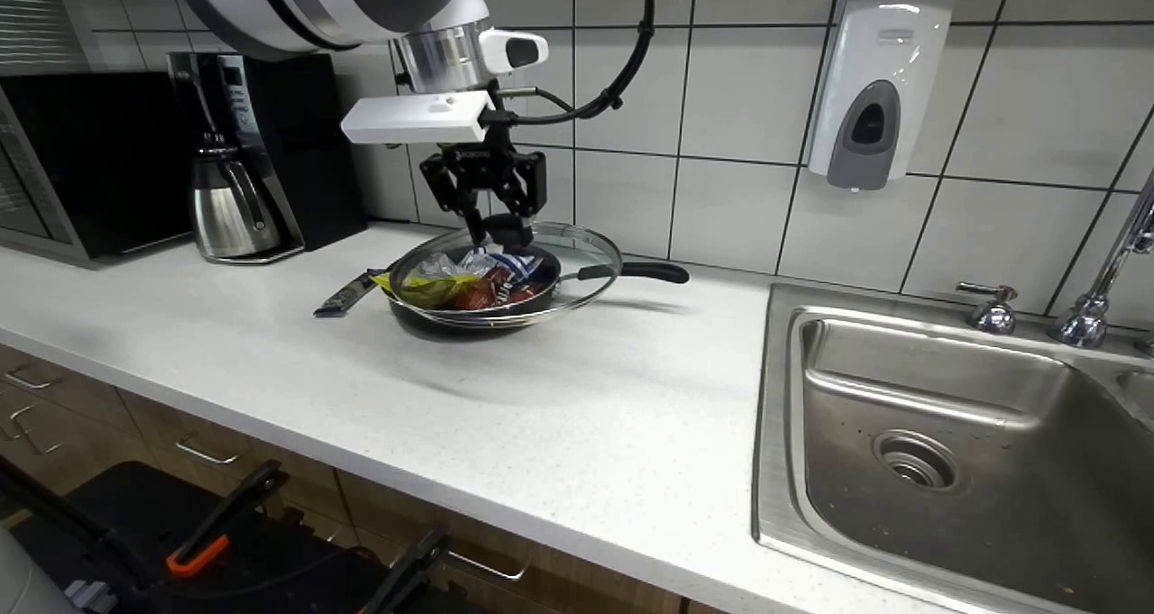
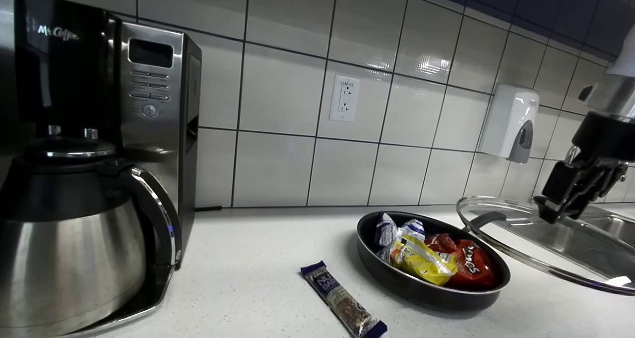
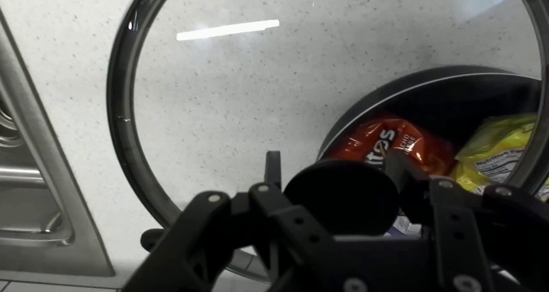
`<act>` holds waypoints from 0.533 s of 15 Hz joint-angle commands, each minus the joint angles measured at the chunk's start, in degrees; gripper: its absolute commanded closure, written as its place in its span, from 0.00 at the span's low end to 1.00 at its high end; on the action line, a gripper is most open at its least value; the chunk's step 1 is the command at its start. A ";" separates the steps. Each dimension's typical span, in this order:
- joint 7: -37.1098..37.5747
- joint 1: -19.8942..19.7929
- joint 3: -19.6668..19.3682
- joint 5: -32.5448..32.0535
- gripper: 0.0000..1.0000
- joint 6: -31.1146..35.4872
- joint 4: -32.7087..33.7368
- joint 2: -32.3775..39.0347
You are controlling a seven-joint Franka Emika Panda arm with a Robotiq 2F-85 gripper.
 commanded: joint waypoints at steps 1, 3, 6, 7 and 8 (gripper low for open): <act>-3.68 2.04 1.52 2.57 0.62 -3.21 4.81 1.18; -4.92 3.19 2.08 3.32 0.62 -3.63 6.64 2.80; -5.98 4.36 3.17 3.37 0.62 -4.62 9.95 6.03; -6.18 4.65 3.58 3.12 0.62 -5.12 11.07 7.15; -6.04 4.89 4.11 2.63 0.62 -5.81 12.36 8.44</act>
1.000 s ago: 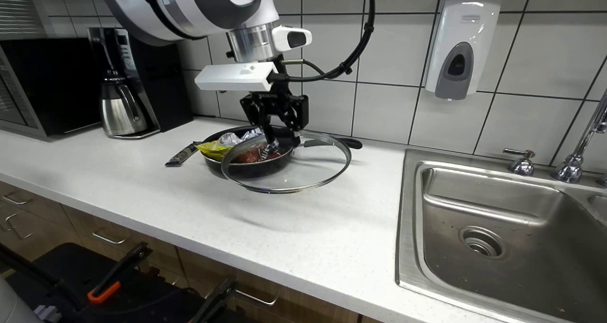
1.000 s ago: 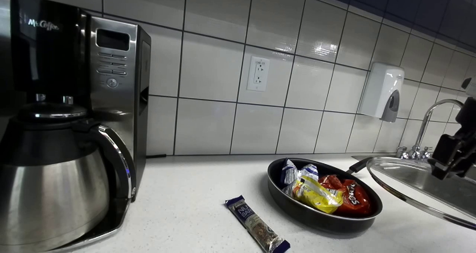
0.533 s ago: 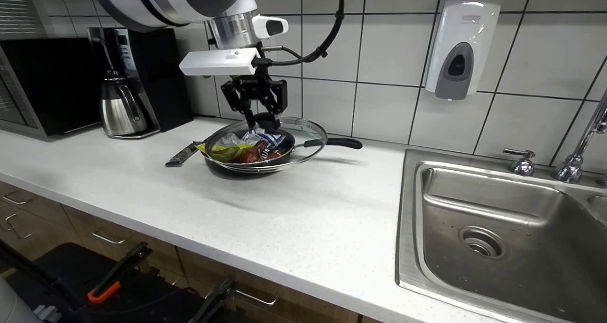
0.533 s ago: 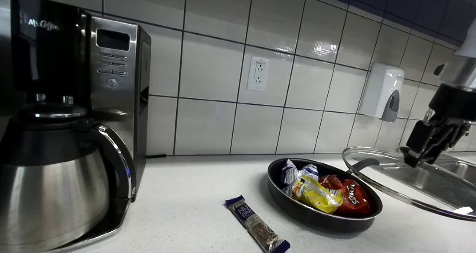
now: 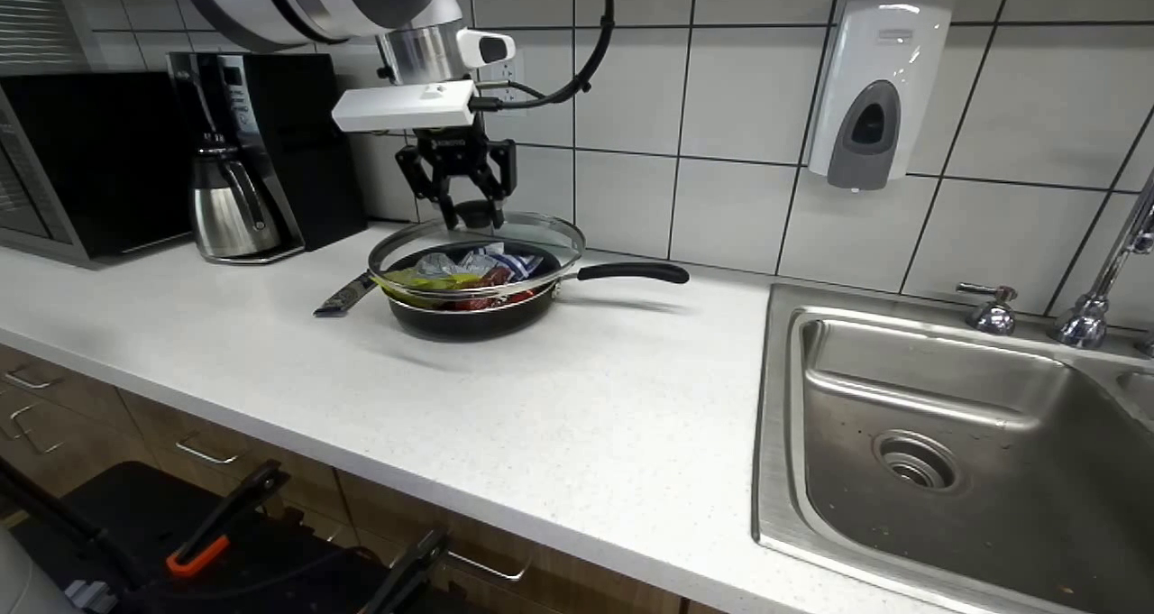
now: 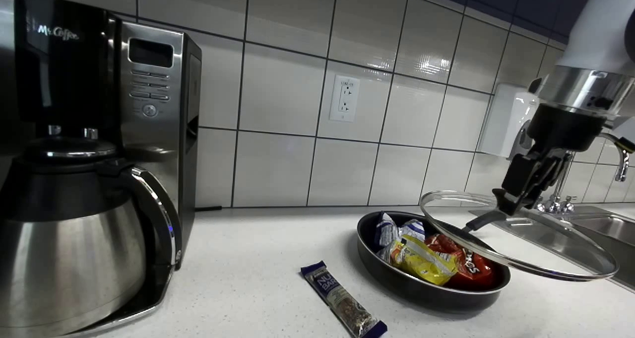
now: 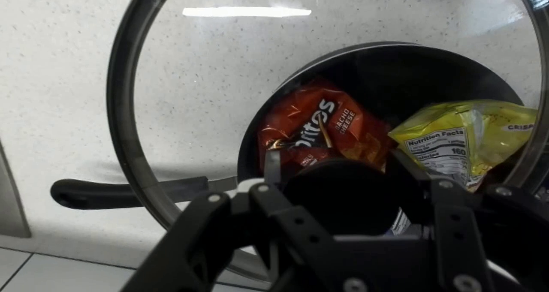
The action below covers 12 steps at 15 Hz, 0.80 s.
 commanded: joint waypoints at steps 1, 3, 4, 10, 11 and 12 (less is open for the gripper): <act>-2.22 0.68 1.87 0.30 0.62 -3.95 6.68 4.02; -1.51 1.23 2.89 -0.77 0.62 -5.18 9.13 6.53; -0.99 1.48 3.36 -1.57 0.62 -5.71 10.37 7.88; -0.24 2.43 3.96 -3.96 0.62 -4.69 15.66 14.86; -0.19 2.55 3.95 -4.31 0.62 -4.48 16.33 15.88; 0.05 2.71 3.92 -4.72 0.62 -4.24 16.98 16.80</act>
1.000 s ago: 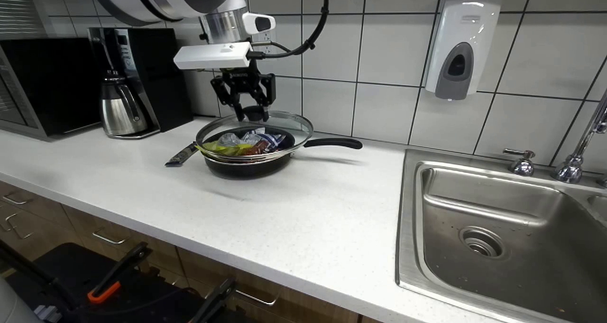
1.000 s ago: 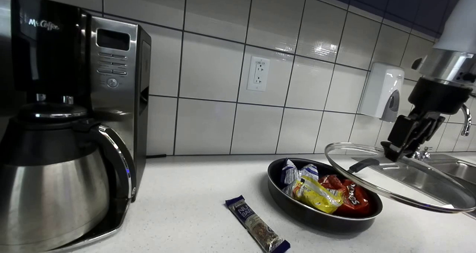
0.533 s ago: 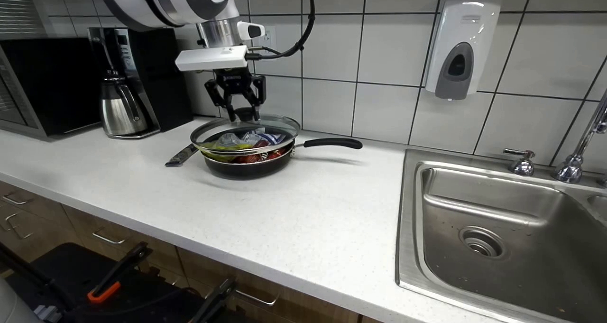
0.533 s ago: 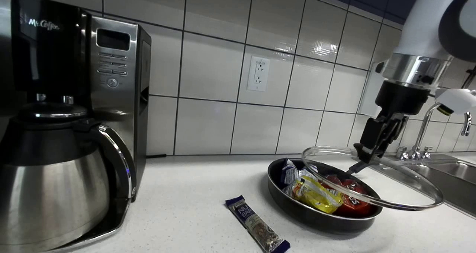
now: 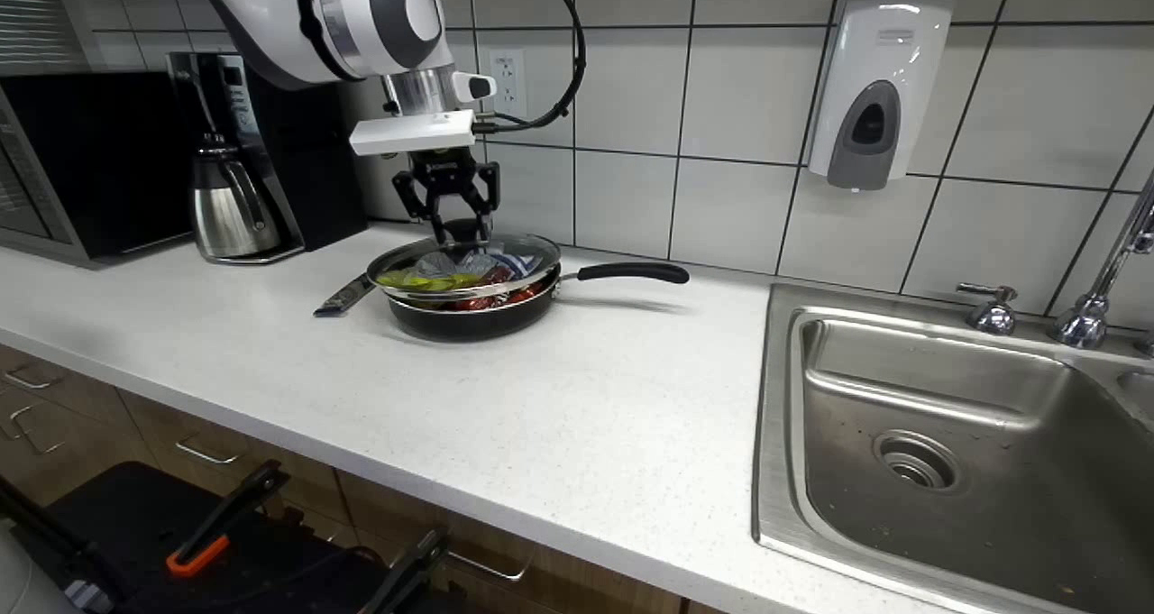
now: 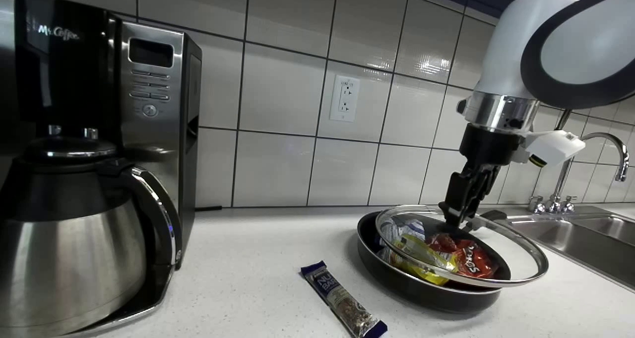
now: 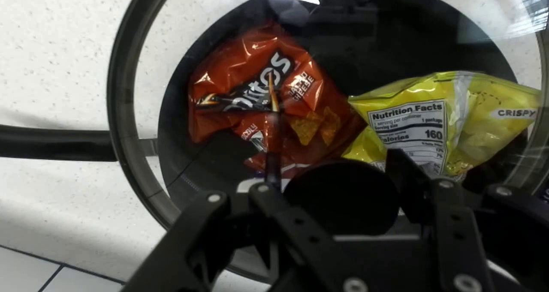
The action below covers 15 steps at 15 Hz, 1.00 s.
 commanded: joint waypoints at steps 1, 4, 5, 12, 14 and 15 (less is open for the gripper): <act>0.16 0.31 0.34 -1.64 0.62 -0.65 4.53 2.95; -0.27 0.50 0.79 -0.23 0.62 0.97 5.65 4.59; -0.57 0.51 0.99 0.27 0.62 1.40 6.02 5.08; -0.38 0.50 1.22 0.66 0.62 3.59 5.79 5.95; -0.52 0.38 1.25 0.93 0.62 3.87 5.36 6.05; -0.53 0.31 1.28 1.12 0.62 4.09 5.20 6.20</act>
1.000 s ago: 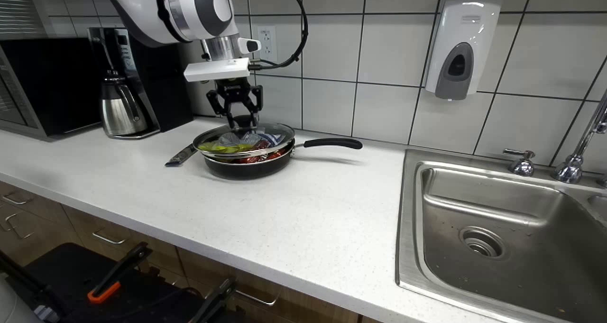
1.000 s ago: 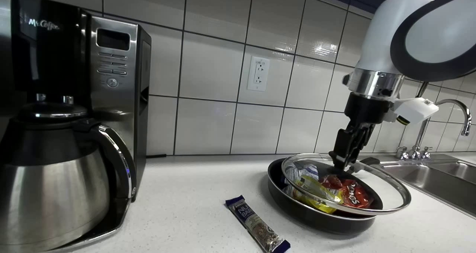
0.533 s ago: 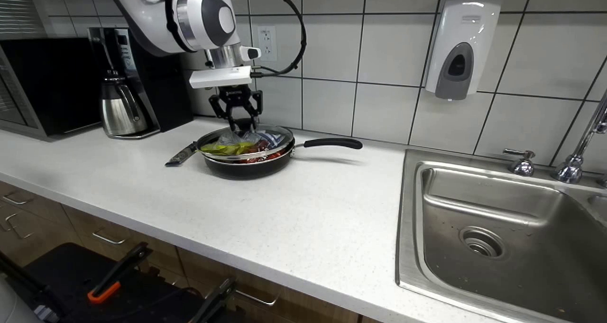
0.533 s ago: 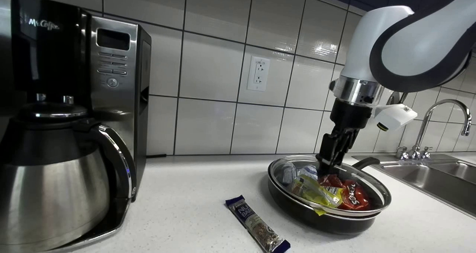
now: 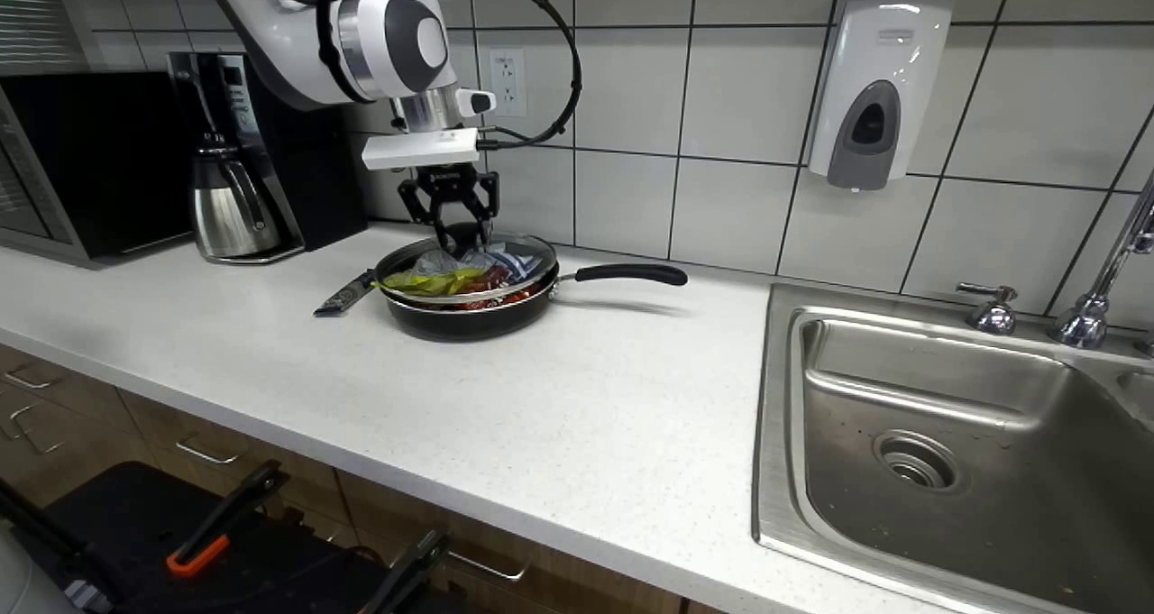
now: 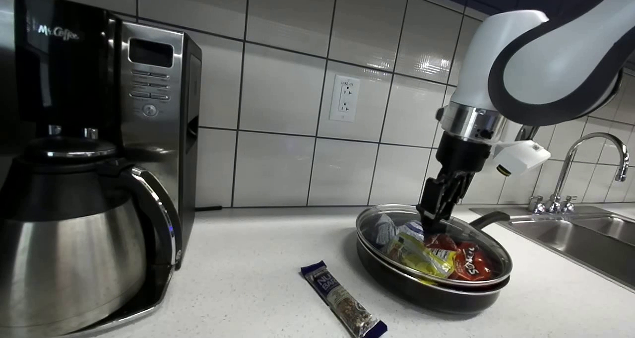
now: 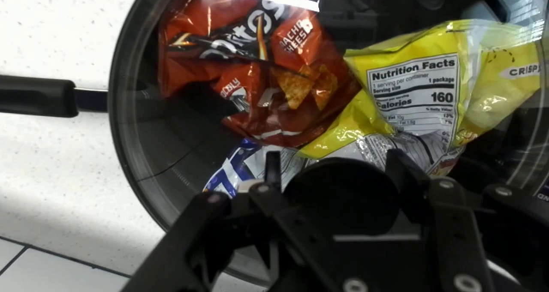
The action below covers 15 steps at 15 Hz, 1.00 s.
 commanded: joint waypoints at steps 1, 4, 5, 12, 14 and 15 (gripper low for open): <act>-0.75 -0.54 0.72 1.36 0.62 1.34 0.02 0.02; -0.82 -0.62 0.75 1.73 0.62 1.76 -0.57 0.19; -0.76 -0.58 0.73 1.73 0.62 1.78 -0.75 0.12; -0.78 -0.63 0.76 2.03 0.62 1.41 -1.25 0.14; -0.86 -0.61 0.79 1.97 0.11 1.24 -1.59 -0.19; -0.93 -0.62 0.87 2.03 0.04 1.26 -1.92 -0.42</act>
